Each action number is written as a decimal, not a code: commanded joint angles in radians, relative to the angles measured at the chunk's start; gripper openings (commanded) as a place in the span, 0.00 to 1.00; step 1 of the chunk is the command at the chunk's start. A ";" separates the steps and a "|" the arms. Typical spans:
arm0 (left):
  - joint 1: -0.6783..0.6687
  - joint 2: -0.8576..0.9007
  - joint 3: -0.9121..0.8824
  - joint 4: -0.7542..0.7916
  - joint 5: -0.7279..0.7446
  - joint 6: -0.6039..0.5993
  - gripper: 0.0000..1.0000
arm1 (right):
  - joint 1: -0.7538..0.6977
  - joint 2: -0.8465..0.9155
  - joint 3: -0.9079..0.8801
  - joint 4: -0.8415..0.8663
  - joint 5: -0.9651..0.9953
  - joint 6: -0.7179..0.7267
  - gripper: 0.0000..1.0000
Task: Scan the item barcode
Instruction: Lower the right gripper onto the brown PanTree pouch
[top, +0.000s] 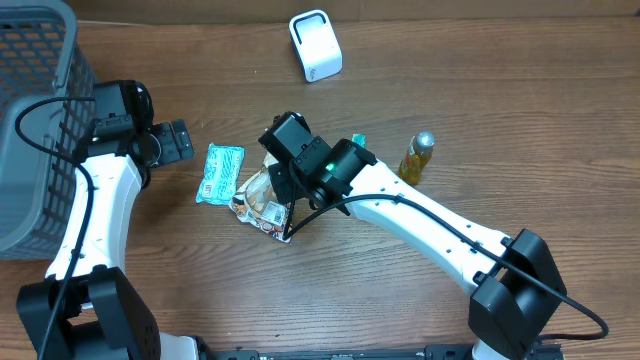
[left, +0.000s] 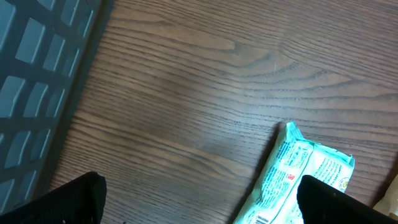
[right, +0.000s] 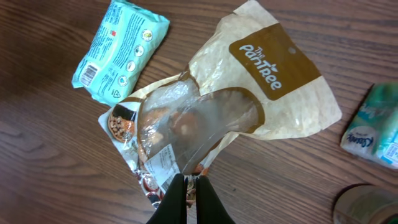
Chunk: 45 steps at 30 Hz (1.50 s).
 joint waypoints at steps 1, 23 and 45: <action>-0.006 -0.015 0.023 0.001 -0.005 0.011 1.00 | 0.000 0.013 -0.002 0.007 0.029 0.000 0.04; -0.007 -0.015 0.023 0.001 -0.005 0.011 1.00 | 0.000 0.169 -0.002 0.003 0.033 0.001 0.04; -0.006 -0.015 0.023 0.001 -0.005 0.011 0.99 | 0.000 0.230 -0.006 0.119 0.032 0.027 0.04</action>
